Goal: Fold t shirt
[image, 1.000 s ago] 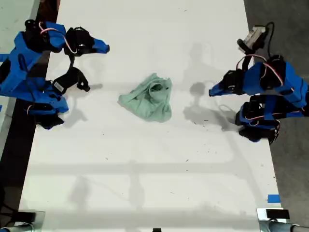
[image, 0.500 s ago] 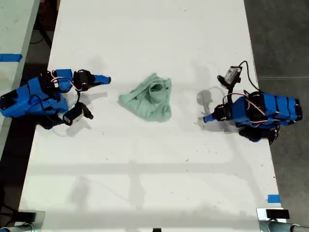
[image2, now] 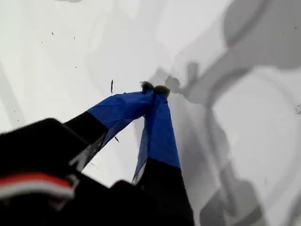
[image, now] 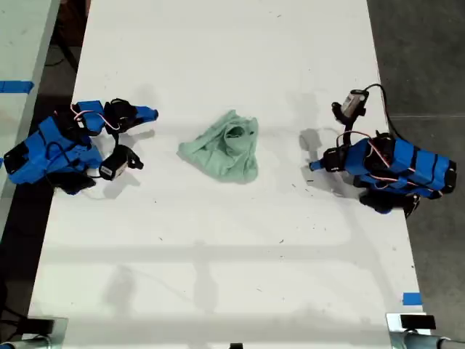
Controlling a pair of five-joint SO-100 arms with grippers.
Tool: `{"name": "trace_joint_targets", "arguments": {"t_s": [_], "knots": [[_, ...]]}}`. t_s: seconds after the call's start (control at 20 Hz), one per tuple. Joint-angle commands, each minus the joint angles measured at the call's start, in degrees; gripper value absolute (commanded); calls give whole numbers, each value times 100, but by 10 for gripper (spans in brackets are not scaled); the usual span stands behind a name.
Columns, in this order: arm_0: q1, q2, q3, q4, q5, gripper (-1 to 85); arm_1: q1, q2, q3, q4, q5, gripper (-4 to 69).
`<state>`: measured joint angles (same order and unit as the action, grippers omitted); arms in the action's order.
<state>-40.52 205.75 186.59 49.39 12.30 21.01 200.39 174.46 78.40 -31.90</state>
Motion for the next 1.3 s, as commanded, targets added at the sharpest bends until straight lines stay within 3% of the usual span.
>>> {"name": "trace_joint_targets", "arguments": {"t_s": [0.0, 1.25], "knots": [[-105, 79, 246, 26, -114, -3, -70, 26, 272, 18, -97, -16], [-70, 79, 246, 44, -114, -3, -237, 26, 272, 18, -105, -17]]}}
